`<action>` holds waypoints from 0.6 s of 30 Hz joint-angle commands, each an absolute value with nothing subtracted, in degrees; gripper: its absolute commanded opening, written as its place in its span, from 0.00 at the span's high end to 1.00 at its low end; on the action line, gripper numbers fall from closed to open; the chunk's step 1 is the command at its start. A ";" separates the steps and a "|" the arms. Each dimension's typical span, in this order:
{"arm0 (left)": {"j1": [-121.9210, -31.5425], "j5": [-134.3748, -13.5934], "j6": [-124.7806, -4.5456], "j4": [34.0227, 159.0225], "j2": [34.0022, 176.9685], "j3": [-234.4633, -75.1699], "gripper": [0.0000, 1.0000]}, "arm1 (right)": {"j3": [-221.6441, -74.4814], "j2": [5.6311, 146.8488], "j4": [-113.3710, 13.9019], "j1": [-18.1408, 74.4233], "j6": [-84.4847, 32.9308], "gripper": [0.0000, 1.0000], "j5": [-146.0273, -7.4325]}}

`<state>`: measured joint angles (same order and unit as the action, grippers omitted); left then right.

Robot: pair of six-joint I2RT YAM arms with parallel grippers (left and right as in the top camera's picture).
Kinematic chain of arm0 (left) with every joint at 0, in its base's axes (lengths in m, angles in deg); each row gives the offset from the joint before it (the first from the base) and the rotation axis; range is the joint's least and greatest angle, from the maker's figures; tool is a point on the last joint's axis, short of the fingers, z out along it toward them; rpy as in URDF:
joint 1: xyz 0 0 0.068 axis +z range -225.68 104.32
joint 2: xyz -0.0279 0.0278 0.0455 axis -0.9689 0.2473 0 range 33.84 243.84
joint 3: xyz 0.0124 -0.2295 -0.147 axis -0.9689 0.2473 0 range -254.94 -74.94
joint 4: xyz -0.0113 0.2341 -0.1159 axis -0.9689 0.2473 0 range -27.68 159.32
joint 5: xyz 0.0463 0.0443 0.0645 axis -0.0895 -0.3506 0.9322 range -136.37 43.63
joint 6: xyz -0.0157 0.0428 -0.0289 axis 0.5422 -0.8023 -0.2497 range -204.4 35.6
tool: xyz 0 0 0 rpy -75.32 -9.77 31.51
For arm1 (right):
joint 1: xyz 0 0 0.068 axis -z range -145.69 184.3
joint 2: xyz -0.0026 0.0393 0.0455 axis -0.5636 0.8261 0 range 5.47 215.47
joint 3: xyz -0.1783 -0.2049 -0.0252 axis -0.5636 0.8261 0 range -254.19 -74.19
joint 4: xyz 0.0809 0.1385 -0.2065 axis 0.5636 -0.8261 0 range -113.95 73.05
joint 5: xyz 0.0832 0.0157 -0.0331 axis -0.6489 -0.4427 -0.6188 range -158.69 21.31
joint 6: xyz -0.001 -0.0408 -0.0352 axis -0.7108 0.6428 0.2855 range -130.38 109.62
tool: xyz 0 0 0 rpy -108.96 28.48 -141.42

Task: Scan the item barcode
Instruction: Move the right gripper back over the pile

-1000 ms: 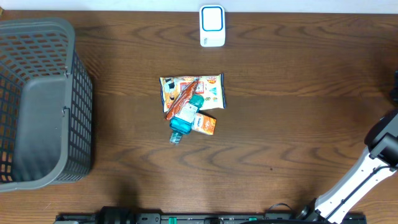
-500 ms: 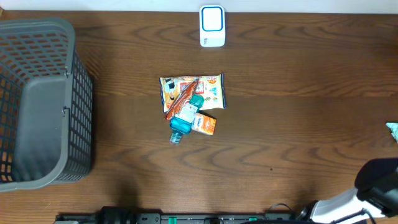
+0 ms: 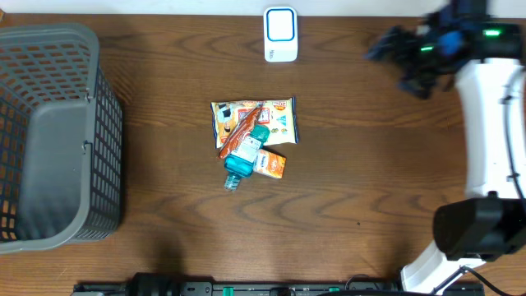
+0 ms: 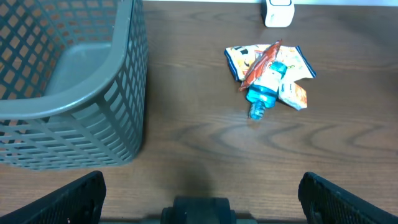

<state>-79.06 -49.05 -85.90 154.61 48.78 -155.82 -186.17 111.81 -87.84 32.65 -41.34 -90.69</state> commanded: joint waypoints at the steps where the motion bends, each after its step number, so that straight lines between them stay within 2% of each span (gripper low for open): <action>1: -78.75 -49.33 -85.83 158.94 49.02 -155.69 0.01 | -183.15 111.66 -86.92 24.79 -35.74 0.01 -86.93; 5: -78.75 -49.33 -85.83 158.94 49.02 -155.69 0.01 | -178.63 111.66 -84.32 16.04 -35.59 0.01 -80.68; 10: -78.75 -49.33 -85.83 158.94 49.02 -155.69 0.01 | -170.52 111.66 -79.32 7.61 -38.28 0.01 -80.37; 16: -78.75 -49.33 -85.83 158.94 49.02 -155.69 0.01 | -160.18 111.66 -67.67 -0.44 -39.72 0.01 -80.11; 18: -78.75 -49.33 -85.83 158.94 49.02 -155.69 0.01 | -157.19 111.66 -63.25 -2.56 -39.70 0.05 -79.19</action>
<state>-79.06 -49.05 -85.90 154.63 48.78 -155.82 -160.05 111.81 -66.03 -0.41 -38.85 -81.20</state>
